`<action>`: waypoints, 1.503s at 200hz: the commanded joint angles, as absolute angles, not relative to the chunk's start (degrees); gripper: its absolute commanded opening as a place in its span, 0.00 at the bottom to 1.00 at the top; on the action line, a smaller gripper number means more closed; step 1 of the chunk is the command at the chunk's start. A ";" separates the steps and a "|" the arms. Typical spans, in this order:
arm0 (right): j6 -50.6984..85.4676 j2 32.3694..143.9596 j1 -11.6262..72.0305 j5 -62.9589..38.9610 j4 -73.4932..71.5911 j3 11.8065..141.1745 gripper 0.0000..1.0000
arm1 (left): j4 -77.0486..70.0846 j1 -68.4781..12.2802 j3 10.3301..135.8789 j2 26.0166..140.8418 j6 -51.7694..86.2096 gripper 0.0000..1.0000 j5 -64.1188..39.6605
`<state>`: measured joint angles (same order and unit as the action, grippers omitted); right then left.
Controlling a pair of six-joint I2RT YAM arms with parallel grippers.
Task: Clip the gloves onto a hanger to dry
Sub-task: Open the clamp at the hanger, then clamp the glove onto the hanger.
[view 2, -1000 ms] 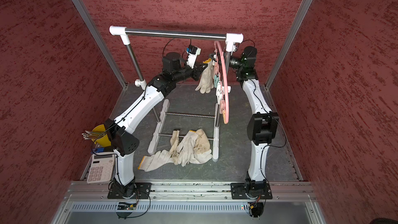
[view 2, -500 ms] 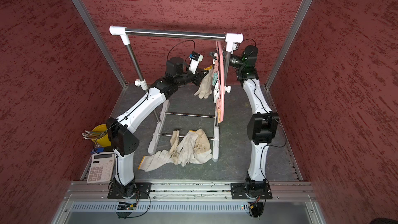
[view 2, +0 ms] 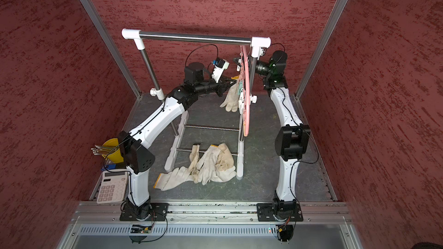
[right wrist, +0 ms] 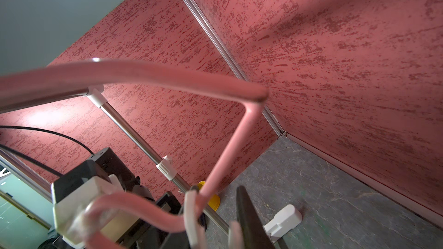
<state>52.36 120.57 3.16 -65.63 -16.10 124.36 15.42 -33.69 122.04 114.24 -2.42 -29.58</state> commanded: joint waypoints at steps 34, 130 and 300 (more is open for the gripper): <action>52.65 120.16 3.51 -65.99 -16.70 126.01 0.10 | 14.30 -32.69 127.94 116.01 -3.95 0.00 -29.29; 53.26 119.62 3.78 -65.91 -17.45 126.10 0.10 | 16.39 -32.63 128.23 118.51 -4.53 0.00 -29.79; 52.53 119.08 4.28 -66.43 -16.70 125.88 0.08 | 18.04 -32.17 132.93 121.72 -3.71 0.00 -29.44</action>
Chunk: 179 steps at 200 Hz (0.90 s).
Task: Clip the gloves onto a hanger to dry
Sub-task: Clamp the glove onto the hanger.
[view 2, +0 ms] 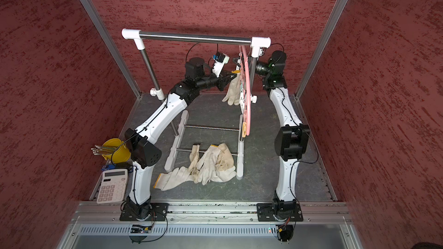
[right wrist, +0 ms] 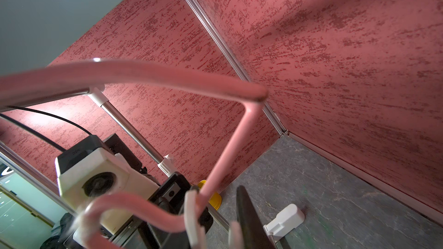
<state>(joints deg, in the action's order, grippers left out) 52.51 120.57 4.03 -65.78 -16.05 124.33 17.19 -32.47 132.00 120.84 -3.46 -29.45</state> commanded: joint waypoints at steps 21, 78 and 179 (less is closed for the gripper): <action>52.68 119.17 4.31 -66.37 -16.79 126.32 0.08 | 18.25 -32.23 131.81 121.65 -3.53 0.00 -29.49; 52.23 119.01 4.28 -66.53 -16.27 126.29 0.07 | 17.83 -32.33 131.22 121.73 -3.33 0.00 -29.53; 51.33 118.87 4.38 -66.74 -15.28 126.06 0.07 | 17.49 -32.18 130.65 121.21 -3.29 0.00 -29.97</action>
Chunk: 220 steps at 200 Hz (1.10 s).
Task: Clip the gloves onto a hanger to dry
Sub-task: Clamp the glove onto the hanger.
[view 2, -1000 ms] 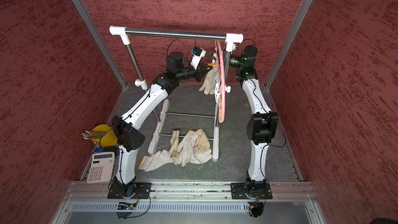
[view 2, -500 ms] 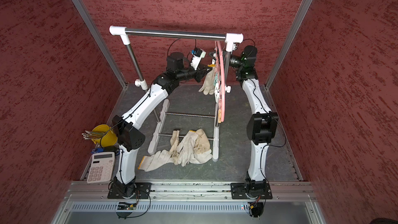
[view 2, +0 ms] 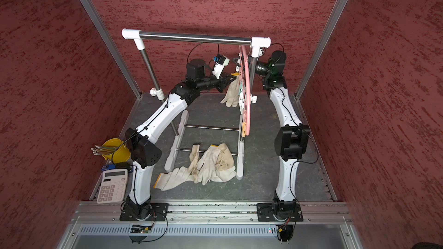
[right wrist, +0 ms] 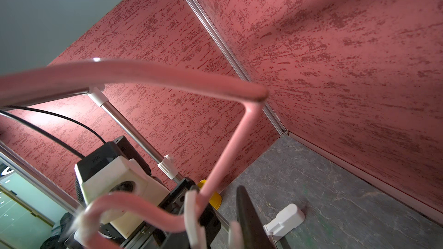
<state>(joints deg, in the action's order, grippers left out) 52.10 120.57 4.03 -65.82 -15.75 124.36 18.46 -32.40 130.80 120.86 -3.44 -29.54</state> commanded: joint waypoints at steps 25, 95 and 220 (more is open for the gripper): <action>51.32 118.92 4.39 -66.88 -15.12 125.97 0.06 | 17.01 -32.17 131.28 121.20 -3.15 0.00 -30.23; 49.63 118.30 4.48 -66.91 -13.53 124.77 0.04 | 16.70 -31.46 132.72 121.49 -1.66 0.00 -30.43; 47.81 118.04 4.84 -66.77 -11.51 124.89 0.04 | 18.62 -31.38 136.10 122.62 -1.99 0.00 -30.49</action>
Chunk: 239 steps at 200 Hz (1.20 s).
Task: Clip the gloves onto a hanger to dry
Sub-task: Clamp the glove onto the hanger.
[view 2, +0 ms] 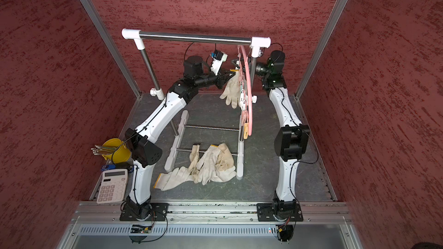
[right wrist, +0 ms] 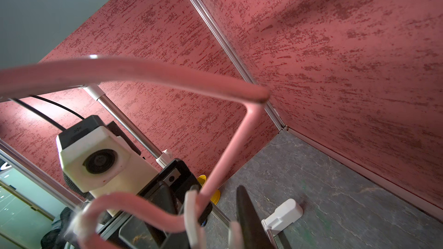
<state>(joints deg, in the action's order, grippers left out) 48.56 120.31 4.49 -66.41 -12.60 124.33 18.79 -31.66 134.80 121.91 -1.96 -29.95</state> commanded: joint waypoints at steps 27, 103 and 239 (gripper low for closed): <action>48.59 118.04 4.87 -66.62 -12.29 125.42 0.04 | 18.29 -31.32 134.14 122.37 -1.86 0.00 -30.28; 48.52 118.11 4.79 -66.87 -12.03 126.11 0.04 | 16.64 -31.39 131.66 122.54 -0.98 0.00 -30.37; 47.64 117.25 5.21 -67.07 -10.99 124.12 0.02 | 17.75 -30.93 136.65 124.10 -0.71 0.00 -30.04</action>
<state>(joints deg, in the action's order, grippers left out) 48.38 119.98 4.71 -66.46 -11.64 124.33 18.92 -31.31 134.47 122.78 -0.86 -29.91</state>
